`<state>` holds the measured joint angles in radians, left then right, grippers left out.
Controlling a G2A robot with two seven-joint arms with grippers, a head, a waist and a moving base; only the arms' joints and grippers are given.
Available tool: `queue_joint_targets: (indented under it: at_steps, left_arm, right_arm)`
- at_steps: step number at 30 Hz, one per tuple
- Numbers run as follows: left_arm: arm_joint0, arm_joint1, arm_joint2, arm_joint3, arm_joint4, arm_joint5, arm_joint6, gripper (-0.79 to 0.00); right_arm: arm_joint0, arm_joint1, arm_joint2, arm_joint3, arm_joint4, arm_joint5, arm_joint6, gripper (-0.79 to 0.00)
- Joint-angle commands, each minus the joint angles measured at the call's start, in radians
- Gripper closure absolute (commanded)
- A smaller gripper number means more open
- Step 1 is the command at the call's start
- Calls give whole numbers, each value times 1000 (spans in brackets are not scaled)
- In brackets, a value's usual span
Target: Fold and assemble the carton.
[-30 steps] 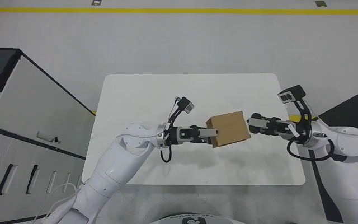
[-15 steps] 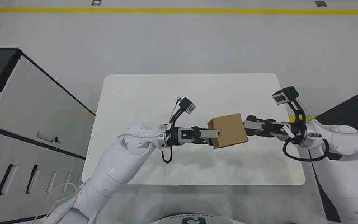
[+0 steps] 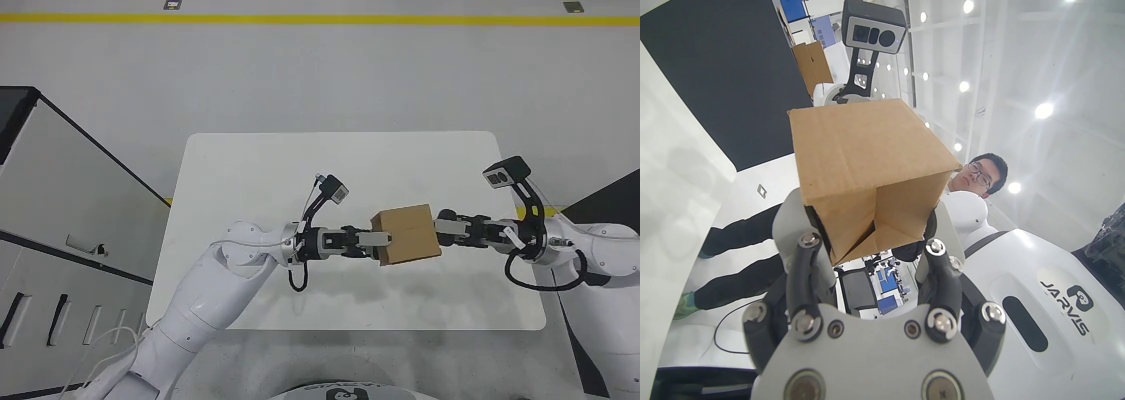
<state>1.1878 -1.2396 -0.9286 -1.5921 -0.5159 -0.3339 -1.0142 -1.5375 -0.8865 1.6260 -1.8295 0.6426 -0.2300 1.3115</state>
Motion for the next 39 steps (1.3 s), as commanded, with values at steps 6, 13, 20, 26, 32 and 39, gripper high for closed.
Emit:
queue_joint_targets:
  at_steps: [6,13,20,26,32,39]
  left_arm:
    - [-1,0,2,3,-3,0,-2,0]
    - [-4,0,-2,9,-6,-7,-2,0]
    - [-9,-2,3,14,-8,-7,-2,0]
    - [-13,-4,6,19,-9,-9,-2,0]
    - [-12,-3,3,22,-11,-12,-2,0]
    - [-3,1,-18,22,-37,-17,-12,0]
  right_arm:
    - [7,-1,-8,3,-2,-1,0,0]
    - [10,1,4,15,-3,2,1,0]
    - [13,1,-4,10,-2,3,3,0]
    - [23,-1,-21,12,-3,1,2,0]
    - [26,-1,-23,17,0,1,0,0]
    - [11,1,13,32,7,-3,-7,-95]
